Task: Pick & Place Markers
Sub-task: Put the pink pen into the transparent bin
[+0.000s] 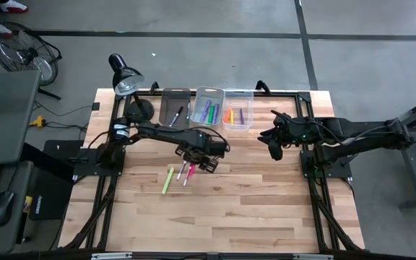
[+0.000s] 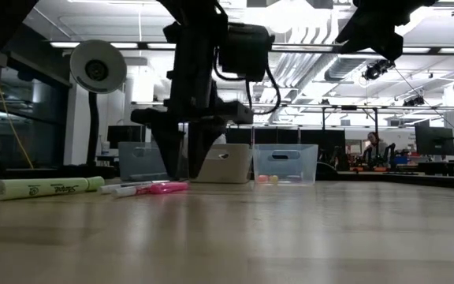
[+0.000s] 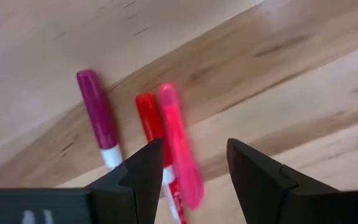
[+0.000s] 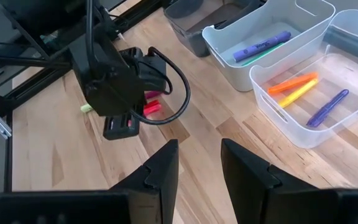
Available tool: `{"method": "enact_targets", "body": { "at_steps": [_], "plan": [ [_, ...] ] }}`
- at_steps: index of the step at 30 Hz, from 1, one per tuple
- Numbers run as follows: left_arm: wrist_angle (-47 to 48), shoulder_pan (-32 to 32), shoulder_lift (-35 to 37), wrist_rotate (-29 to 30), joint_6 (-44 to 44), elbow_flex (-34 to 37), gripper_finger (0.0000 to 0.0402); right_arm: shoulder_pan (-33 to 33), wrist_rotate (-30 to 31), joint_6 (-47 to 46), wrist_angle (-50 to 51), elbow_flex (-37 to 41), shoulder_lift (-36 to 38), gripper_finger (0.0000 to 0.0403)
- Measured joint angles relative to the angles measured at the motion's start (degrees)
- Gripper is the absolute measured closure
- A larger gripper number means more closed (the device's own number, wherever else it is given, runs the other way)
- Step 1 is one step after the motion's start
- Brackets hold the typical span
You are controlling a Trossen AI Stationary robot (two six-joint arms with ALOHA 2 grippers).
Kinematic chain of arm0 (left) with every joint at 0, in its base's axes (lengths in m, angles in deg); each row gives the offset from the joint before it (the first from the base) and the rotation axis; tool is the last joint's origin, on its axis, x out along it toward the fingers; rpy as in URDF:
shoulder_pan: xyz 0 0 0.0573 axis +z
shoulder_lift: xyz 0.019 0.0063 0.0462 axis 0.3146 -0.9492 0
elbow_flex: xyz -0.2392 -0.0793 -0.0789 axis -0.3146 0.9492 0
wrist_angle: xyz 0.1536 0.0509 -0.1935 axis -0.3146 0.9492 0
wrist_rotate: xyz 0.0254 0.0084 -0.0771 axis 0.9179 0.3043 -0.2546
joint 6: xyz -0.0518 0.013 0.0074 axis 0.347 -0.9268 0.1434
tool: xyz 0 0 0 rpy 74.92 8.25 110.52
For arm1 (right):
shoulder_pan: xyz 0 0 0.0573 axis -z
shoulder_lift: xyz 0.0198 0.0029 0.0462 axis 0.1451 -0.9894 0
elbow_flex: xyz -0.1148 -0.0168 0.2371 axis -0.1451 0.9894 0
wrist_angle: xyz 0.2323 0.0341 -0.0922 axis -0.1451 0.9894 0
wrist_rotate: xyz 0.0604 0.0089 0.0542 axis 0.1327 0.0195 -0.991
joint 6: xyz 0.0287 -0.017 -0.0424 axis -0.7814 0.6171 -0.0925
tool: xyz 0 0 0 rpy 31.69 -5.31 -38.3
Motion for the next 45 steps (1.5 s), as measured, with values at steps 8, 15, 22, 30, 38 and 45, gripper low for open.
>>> {"method": "enact_targets", "body": {
  "at_steps": [8,15,22,30,38,45],
  "plan": [
    [-0.48,-0.02,-1.37,-1.94,-0.96,0.00,0.0229,0.00,-0.56,-0.03,0.07,0.00,-0.02,0.0292],
    [-2.27,-0.02,-1.14,-2.66,-1.06,-0.09,0.0229,0.00,-0.96,-0.27,0.39,0.00,0.00,0.0292],
    [-3.76,-0.10,-1.14,-4.59,0.77,-0.09,0.0229,0.00,-1.02,-0.27,4.80,0.01,0.00,0.0292],
    [-4.70,-0.89,-1.14,-4.57,3.22,-0.09,0.0229,0.00,-0.85,-0.44,7.95,0.00,0.00,0.0292],
    [-5.23,-1.65,-2.48,-4.11,-2.83,-0.21,0.0229,-0.86,-1.67,-0.42,8.10,0.00,0.00,0.0292],
    [-4.46,-1.95,-2.83,-5.87,-10.34,-0.11,0.0229,-4.44,-1.94,1.61,9.26,0.02,-0.02,0.0292]
  ]
}}
